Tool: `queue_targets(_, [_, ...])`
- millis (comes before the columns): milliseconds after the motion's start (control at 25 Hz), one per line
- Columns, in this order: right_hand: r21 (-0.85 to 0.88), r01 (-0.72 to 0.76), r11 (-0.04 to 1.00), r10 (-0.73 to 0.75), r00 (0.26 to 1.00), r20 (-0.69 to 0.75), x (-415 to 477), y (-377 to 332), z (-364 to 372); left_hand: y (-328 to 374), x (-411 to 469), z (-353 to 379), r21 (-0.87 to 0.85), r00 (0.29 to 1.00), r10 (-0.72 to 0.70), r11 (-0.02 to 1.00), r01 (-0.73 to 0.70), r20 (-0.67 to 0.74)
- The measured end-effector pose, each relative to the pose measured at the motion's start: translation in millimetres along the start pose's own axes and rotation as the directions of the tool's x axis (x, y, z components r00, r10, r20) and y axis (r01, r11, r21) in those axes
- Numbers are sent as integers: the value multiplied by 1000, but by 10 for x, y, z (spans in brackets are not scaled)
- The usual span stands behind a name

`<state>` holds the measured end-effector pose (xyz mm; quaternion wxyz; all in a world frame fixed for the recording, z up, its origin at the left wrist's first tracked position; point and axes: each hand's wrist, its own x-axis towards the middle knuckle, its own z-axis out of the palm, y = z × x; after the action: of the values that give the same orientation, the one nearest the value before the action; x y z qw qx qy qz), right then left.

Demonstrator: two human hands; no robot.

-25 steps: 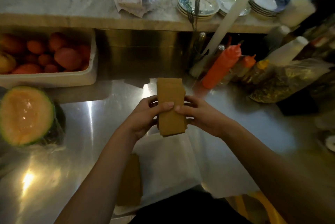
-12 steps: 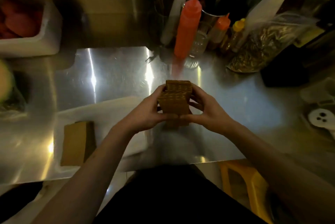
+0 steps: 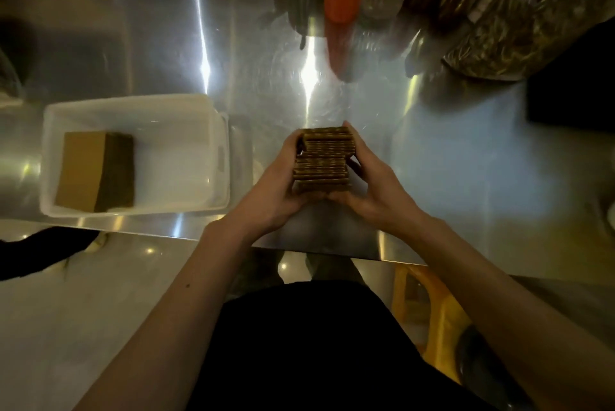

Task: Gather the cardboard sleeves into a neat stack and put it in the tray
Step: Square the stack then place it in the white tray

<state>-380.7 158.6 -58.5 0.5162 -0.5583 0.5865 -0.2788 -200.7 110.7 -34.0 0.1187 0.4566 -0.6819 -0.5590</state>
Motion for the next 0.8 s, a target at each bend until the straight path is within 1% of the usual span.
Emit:
queue_targets(120, [39, -3, 999, 2, 1000, 24, 48, 63, -2, 15, 25, 26, 50, 999, 11, 999, -9, -36])
queue_targets(240, [113, 7, 994, -15, 998, 66, 115, 82, -40, 38, 9, -10, 85, 996, 11, 996, -4, -91])
queue_targets(280, [95, 20, 995, -27, 997, 72, 153, 88, -42, 48, 1, -21, 83, 994, 10, 997, -1, -110])
queue_targets(320, [37, 46, 998, -49, 996, 81, 189, 79, -32, 44, -3, -26, 79, 992, 4, 997, 6, -125])
queue_targets(400, [-14, 68, 998, -66, 989, 133, 256, 75, 9, -3, 11, -9, 67, 991, -11, 998, 20, -136])
queue_targets(520, [-27, 65, 998, -58, 976, 209, 272, 141, 56, -95, -4, 84, 9, 986, -128, 992, 129, -105])
queue_targets(640, [-45, 84, 995, -72, 971, 229, 258, 164, 80, -184, -5, 192, -29, 982, -167, 986, 165, -91])
queue_targets(800, [5, 76, 997, -75, 980, 182, 271, 131, 107, -211, 53, 291, 19, 975, -150, 988, 155, -162])
